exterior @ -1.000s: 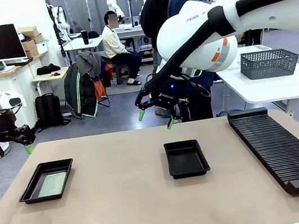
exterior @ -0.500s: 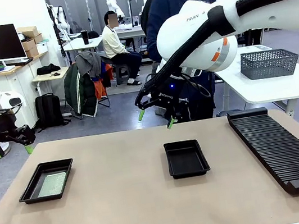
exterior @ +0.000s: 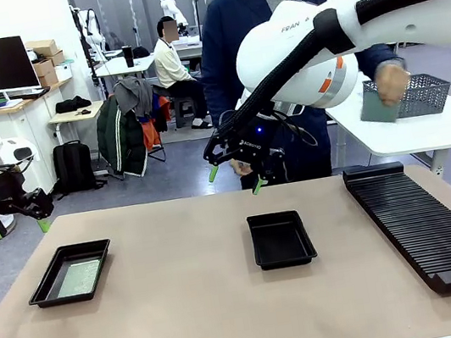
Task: Inspect and transfer BCBs to ESD trays.
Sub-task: Pick up the Blank PCB from the PCB Rack and place it in the right ESD tray.
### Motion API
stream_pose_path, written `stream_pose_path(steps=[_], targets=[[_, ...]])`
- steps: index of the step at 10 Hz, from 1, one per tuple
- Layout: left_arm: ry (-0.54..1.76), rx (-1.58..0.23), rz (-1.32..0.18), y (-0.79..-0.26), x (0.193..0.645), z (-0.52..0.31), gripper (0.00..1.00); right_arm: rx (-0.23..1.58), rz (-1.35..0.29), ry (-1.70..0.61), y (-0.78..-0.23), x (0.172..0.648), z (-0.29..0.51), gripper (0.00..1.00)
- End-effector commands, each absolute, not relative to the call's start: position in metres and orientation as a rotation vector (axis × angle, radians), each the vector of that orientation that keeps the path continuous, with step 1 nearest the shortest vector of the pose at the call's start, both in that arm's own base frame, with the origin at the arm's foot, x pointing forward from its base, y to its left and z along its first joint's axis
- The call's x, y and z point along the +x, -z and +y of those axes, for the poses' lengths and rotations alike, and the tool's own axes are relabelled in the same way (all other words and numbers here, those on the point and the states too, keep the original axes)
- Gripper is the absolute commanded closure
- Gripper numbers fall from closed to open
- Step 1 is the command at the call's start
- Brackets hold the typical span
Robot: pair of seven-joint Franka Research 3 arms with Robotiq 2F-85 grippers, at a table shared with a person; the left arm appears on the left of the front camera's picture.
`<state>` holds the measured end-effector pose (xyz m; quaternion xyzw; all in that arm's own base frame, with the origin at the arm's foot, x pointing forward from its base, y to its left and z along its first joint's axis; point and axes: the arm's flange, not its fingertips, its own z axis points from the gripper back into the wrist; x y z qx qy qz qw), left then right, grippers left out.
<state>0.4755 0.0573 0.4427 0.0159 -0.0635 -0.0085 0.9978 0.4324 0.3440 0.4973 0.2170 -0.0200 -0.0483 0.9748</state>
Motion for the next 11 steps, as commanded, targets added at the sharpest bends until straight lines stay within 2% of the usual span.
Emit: stream_pose_path(steps=[1,11], targets=[[0.017,0.032,-0.125,-0.4418,0.4746,0.0573,0.0,0.437,-0.039,0.098,-0.4966,0.4324,0.3437,0.0],[0.017,0.032,-0.125,-0.4418,0.4746,0.0573,0.0,0.437,-0.039,0.098,-0.4966,0.4324,0.3437,0.0]])
